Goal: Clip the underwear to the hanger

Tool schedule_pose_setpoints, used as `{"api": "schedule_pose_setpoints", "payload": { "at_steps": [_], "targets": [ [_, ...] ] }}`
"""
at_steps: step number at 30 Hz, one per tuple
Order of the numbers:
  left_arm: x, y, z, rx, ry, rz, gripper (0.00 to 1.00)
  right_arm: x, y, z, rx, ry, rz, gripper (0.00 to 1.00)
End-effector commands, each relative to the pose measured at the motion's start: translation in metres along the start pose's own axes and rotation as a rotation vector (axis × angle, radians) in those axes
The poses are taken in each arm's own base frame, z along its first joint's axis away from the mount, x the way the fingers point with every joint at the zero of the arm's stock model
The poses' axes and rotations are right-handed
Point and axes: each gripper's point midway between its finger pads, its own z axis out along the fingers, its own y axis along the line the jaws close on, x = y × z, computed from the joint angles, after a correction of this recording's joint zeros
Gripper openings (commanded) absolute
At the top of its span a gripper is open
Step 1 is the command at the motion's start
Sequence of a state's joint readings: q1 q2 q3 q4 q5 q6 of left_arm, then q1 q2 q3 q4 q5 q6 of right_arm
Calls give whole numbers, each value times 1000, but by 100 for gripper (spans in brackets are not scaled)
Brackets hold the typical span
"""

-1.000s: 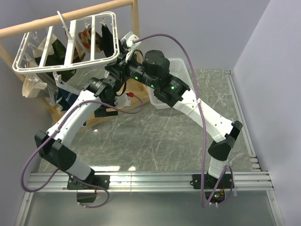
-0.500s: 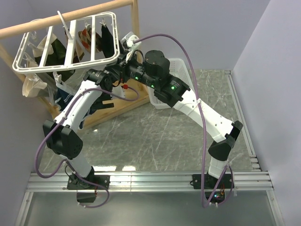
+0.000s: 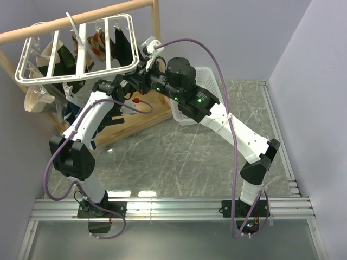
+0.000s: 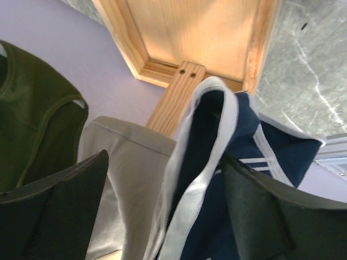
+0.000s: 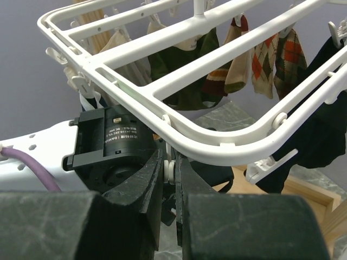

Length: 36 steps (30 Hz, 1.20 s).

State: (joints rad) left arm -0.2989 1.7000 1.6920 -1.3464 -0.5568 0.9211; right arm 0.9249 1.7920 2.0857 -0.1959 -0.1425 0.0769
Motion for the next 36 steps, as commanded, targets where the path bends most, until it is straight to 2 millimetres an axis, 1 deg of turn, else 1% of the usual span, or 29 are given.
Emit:
{"api": "schedule_pose_setpoints", "payload": {
  "at_steps": [1, 3, 4, 6, 7, 8, 9, 11, 12, 14, 15, 16, 17, 18, 19, 20, 21, 22, 23, 25, 26, 27, 29, 32, 33, 34, 35, 36],
  "targets": [
    [2, -11, 0, 35, -6, 6, 84, -14, 16, -16, -49, -8, 13, 0],
    [3, -18, -1, 50, -19, 3, 75, -16, 17, -16, -50, -14, 10, 0],
    [4, -20, 0, 54, -20, 6, 60, -15, 16, -16, -46, -12, 8, 0],
    [5, -26, 0, 65, -27, 8, 41, -15, 15, -15, -45, -12, 6, 0],
    [6, -27, 0, 67, -26, 7, 21, -14, 14, -15, -40, -13, 6, 0],
    [6, -28, 0, 66, -27, 3, 2, -14, 14, -15, -40, -13, 6, 0],
    [5, -27, -3, 66, -47, -6, 0, -15, 14, -15, -37, -15, 1, 0],
    [3, -28, -9, 56, -70, -5, 0, -14, 12, -14, -28, -17, 0, 0],
    [4, -32, -14, 53, -93, 4, 0, -14, 11, -15, -21, -18, 0, 0],
    [-2, -37, -23, 45, -142, 32, 0, -14, 7, -14, -7, -21, -2, 0],
    [0, -40, -33, 26, -178, 39, 0, -13, 4, -13, 6, -23, 1, 0],
    [-10, -47, -42, 33, -245, 67, 0, -13, 3, -14, 12, -23, 3, 0],
    [-13, -49, -49, 24, -288, 102, 0, -13, 2, -13, 17, -25, 6, 0],
    [-10, -53, -62, -5, -346, 107, 0, -13, -1, -13, 30, -29, 13, 0],
    [-23, -56, -73, -20, -438, 126, 0, -13, -3, -13, 38, -30, 18, 0],
    [-25, -57, -81, -48, -488, 157, 0, -14, -4, -12, 45, -35, 25, 0],
    [-21, -62, -90, -89, -541, 164, 0, -15, -7, -13, 55, -37, 35, 0],
    [-21, -63, -94, -120, -574, 178, 0, -15, -9, -13, 66, -39, 41, 0],
    [-19, -63, -101, -196, -629, 204, 0, -16, -11, -12, 70, -41, 49, 0],
    [-17, -63, -106, -277, -672, 248, 0, -16, -13, -12, 79, -44, 55, 0],
    [-21, -59, -114, -335, -727, 249, 0, -15, -15, -12, 85, -42, 61, 0],
    [-15, -67, -115, -370, -752, 257, 0, -17, -14, -13, 86, -47, 62, 0],
    [-15, -68, -125, -457, -820, 270, 0, -14, -17, -12, 96, -41, 70, 0],
    [-14, -58, -142, -557, -898, 184, 0, -13, -17, -12, 92, -38, 79, 0],
    [-16, -47, -155, -604, -937, 139, 0, -13, -16, -13, 84, -37, 82, 0],
    [-16, -44, -159, -588, -963, 71, 0, -11, -14, -13, 76, -31, 86, 0],
    [-18, -34, -170, -587, -989, 22, 0, -11, -11, -14, 61, -27, 98, 0],
    [-20, -29, -178, -576, -1018, -23, 0, -10, -8, -14, 49, -24, 103, 0]
  ]
}}
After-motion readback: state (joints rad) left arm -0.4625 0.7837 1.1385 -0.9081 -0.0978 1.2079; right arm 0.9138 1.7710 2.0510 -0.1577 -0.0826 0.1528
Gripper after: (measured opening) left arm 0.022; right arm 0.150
